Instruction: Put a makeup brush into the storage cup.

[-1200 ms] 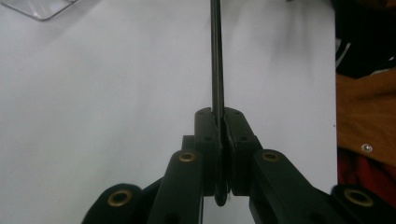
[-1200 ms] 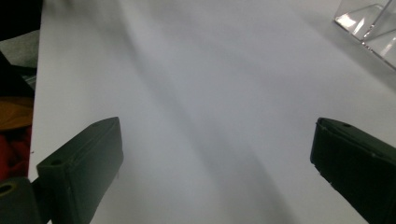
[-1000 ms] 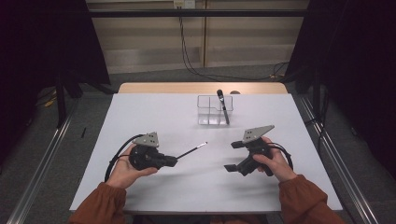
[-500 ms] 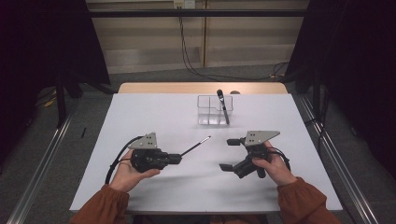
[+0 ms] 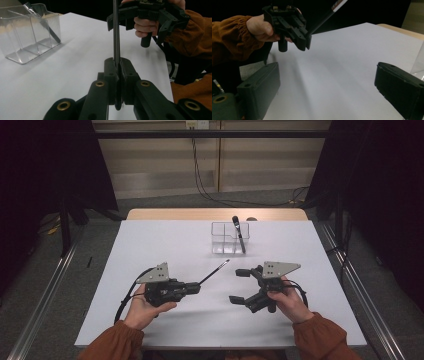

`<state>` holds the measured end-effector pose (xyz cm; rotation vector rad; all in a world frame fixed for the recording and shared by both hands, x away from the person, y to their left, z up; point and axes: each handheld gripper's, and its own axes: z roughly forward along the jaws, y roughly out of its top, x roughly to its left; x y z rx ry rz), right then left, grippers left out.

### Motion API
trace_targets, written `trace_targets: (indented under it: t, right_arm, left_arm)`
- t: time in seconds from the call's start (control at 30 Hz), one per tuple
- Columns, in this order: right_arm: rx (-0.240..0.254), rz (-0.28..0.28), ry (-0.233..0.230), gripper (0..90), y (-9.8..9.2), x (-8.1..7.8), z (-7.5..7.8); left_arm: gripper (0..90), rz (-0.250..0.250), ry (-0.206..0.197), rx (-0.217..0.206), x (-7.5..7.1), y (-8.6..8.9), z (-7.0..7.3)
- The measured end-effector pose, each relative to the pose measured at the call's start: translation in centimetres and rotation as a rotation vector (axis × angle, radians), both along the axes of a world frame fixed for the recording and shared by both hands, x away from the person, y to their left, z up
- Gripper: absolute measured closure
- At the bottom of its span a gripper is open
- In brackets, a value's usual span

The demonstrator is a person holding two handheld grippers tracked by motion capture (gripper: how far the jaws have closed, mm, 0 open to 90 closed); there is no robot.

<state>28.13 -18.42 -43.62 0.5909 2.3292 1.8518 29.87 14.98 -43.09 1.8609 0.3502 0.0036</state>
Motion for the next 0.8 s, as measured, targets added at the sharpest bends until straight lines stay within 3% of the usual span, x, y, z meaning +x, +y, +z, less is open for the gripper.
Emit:
trace_targets:
  t: [0.07, 0.2, 0.43, 0.57, 0.67, 0.8]
  right_arm:
    - [0.009, -0.028, -0.016, 6.7, 0.1, -0.1, 0.2]
    - [0.061, 0.002, -0.018, 5.5, 0.0, 0.1, 0.5]
    - [0.076, -0.006, 0.001, 7.2, 0.5, 0.3, 0.6]
    - [0.074, -0.003, 0.003, 13.2, 1.0, 0.6, 0.7]
    - [0.086, 0.011, 0.01, 23.9, 1.3, 0.8, 0.7]
    - [0.081, 0.004, 0.012, 28.0, 1.8, 0.9, 0.7]
  left_arm:
    - [85.2, -0.002, 0.005, -0.019, -0.1, -0.2, 0.0]
    - [85.1, -0.004, -0.001, -0.028, -0.3, -0.5, -0.2]
    - [85.1, -0.001, 0.002, -0.027, -0.2, -1.0, -0.5]
    - [85.1, -0.008, 0.007, -0.018, -0.3, -1.2, -0.7]
    - [85.1, -0.01, 0.006, -0.01, -0.3, -1.3, -0.8]
    - [85.1, -0.021, 0.005, 0.0, -0.2, -1.3, -0.9]
